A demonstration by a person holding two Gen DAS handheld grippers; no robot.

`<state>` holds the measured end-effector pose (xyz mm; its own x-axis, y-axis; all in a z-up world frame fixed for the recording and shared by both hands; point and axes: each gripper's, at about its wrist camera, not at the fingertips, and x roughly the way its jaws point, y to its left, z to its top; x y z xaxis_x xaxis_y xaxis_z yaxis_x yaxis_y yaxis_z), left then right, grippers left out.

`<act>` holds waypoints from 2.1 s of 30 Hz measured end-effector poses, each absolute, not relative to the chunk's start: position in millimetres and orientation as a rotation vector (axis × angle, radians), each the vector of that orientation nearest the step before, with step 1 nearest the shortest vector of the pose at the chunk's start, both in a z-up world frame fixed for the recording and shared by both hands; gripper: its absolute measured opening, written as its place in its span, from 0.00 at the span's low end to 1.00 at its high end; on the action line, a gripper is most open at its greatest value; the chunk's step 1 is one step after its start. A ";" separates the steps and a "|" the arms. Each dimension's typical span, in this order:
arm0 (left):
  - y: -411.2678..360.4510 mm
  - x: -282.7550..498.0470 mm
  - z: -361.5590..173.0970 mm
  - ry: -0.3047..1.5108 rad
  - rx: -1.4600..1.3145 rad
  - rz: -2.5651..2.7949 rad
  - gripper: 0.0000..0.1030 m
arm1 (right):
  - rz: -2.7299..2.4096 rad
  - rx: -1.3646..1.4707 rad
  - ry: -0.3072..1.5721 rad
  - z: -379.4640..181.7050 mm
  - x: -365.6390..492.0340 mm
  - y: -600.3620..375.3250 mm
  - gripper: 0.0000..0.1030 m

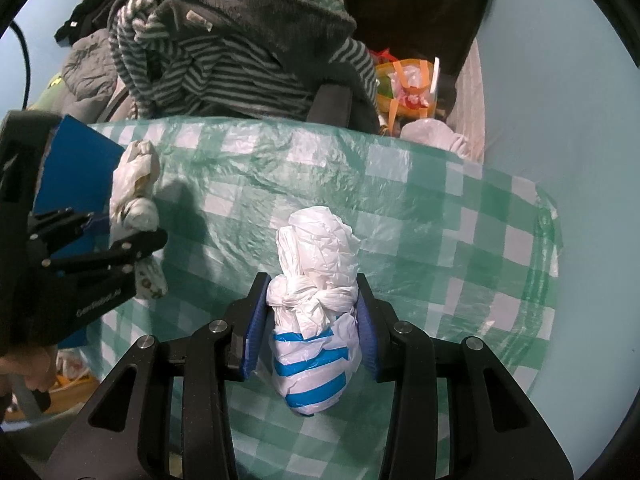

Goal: Organize soft objects
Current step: 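Grasp the white plastic bag bundle with the left tool while the right tool holds the striped bundle, then carry the bag bundle with the left tool while the right tool carries the striped bundle to the box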

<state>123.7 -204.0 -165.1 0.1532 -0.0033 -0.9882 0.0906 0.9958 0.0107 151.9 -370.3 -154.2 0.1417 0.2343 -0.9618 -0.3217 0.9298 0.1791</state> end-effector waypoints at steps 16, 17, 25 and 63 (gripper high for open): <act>-182.3 92.9 -86.2 1.275 0.108 -0.151 0.38 | 0.411 -0.106 1.322 -106.8 136.6 -343.5 0.38; -180.9 91.2 -82.9 1.271 0.109 -0.151 0.38 | 0.413 -0.106 1.318 -103.4 135.1 -340.9 0.38; -159.4 76.0 -59.7 1.236 0.118 -0.153 0.38 | 0.428 -0.109 1.298 -79.2 122.7 -317.2 0.38; 14.0 20.4 -37.1 1.213 -0.004 0.034 0.38 | 0.669 -0.212 1.267 -49.4 95.5 -121.7 0.38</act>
<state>20.4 14.0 -37.1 0.3502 0.0238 -0.9364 -0.0283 0.9995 0.0148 95.5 -121.7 -49.4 0.1407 0.3458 -0.9277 -0.5705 0.7941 0.2095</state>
